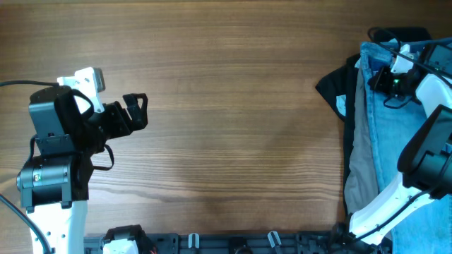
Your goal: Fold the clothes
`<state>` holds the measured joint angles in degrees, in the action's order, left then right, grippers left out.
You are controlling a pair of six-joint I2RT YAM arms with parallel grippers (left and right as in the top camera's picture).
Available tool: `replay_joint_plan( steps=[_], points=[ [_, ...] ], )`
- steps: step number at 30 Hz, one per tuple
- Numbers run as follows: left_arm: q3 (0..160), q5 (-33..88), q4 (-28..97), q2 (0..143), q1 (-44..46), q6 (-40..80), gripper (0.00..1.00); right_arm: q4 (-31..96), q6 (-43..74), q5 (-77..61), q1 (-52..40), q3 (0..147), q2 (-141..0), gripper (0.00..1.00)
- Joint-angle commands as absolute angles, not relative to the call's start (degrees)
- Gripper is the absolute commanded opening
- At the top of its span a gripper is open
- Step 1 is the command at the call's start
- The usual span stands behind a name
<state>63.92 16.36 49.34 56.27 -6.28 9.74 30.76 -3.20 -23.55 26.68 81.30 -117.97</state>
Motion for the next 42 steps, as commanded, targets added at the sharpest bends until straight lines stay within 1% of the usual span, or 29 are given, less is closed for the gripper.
replay_joint_plan(
  steps=[1,3,5,6,8,9,10,11,12,13,14,15,17,18,20,21,23,25,26,29,30,32,33,34,36,37,38,42],
  points=[
    [64.95,17.12,49.30,56.18,-6.28,9.43,1.00,31.97,3.81,-27.27,28.45,86.98,-112.95,0.04],
    [65.04,17.04,48.23,55.05,-6.28,9.41,1.00,35.20,5.96,-33.87,29.50,93.03,-107.11,0.04],
    [66.87,14.37,46.63,53.34,-6.28,9.43,1.00,38.98,5.93,-36.73,28.03,97.56,-101.41,0.04],
    [68.58,11.55,46.52,52.60,-6.28,9.45,1.00,40.12,5.39,-36.80,26.37,98.63,-98.32,0.04],
    [73.25,7.29,46.96,51.48,-6.28,9.65,1.00,40.73,4.45,-36.97,19.59,99.13,-90.91,0.04],
    [76.03,5.72,47.29,51.13,-6.28,9.65,1.00,40.71,4.45,-36.95,15.09,99.13,-88.05,0.04],
    [78.30,4.49,47.40,50.92,-6.28,9.65,1.00,40.66,4.45,-36.95,8.47,99.13,-85.41,0.04],
    [79.55,4.01,47.42,50.83,-6.28,9.63,1.00,40.66,4.49,-36.95,4.60,99.11,-84.53,0.04],
    [81.73,3.09,47.40,50.76,-6.28,9.63,1.00,40.69,4.45,-36.71,-4.75,99.11,-83.79,0.04],
    [83.31,2.28,47.40,50.76,-6.28,9.63,1.00,40.80,4.45,-35.79,-11.73,99.04,-84.05,0.04],
    [84.53,1.10,47.37,50.76,-6.28,9.61,1.00,40.99,4.23,-32.73,-23.73,98.74,-85.91,0.05],
    [85.43,-0.60,47.35,50.76,-6.28,9.58,1.00,41.21,4.21,-29.85,-34.26,98.56,-88.97,0.08],
    [86.06,-2.72,47.35,50.74,-6.28,9.39,1.00,41.36,3.92,-25.04,-46.22,98.56,-94.26,0.49],
    [86.17,-3.16,47.35,50.72,-6.28,9.39,1.00,41.63,3.99,-22.63,-48.60,98.56,-95.55,0.56],
    [86.32,-3.77,46.81,50.68,-6.28,9.37,1.00,43.97,4.71,-13.23,-52.88,98.56,-97.45,0.60],
    [86.32,-3.75,46.28,50.74,-6.28,9.41,1.00,45.34,4.93,-9.13,-52.53,98.72,-96.09,0.61],
    [86.32,-3.11,46.11,51.27,-6.28,9.41,1.00,46.09,6.15,-5.72,-50.11,98.94,-92.29,0.66],
    [86.32,0.54,46.94,52.86,-6.28,9.41,1.00,46.26,6.22,-5.08,-46.15,99.18,-87.31,0.78],
    [86.32,4.91,48.16,54.94,-6.26,9.41,1.00,46.37,6.90,-5.08,-42.48,99.18,-83.48,0.80],
    [86.32,12.12,52.90,62.92,-5.87,9.37,1.00,47.09,11.27,-5.13,-32.82,99.18,-75.64,0.83],
    [86.32,13.21,54.59,67.72,-5.08,9.30,1.00,47.55,13.04,-5.15,-29.10,99.15,-73.21,0.83],
    [86.32,13.54,55.64,75.20,-3.29,8.10,0.99,48.82,14.13,-5.15,-24.75,99.15,-70.78,0.82],
    [86.32,13.54,55.75,79.83,-2.02,6.46,0.94,50.11,14.15,-5.13,-22.94,99.15,-69.93,0.83],
    [86.32,13.52,55.27,86.76,-0.16,4.60,0.83,52.47,14.24,-5.13,-21.26,99.15,-69.38,0.83],
    [86.32,13.45,53.78,95.33,1.72,1.85,0.80,56.38,15.20,-5.10,-19.97,99.13,-69.56,0.83],
    [86.32,13.43,52.18,100.51,2.37,0.54,0.90,58.02,15.16,-5.06,-19.84,99.11,-69.89,0.83],
    [86.32,13.41,50.13,104.88,2.52,0.34,0.93,59.92,15.18,-4.86,-19.84,99.09,-70.54,0.82],
    [86.32,13.19,40.53,116.77,2.07,0.32,0.96,62.87,15.22,-4.89,-19.84,99.09,-72.95,0.83]
  ],
)
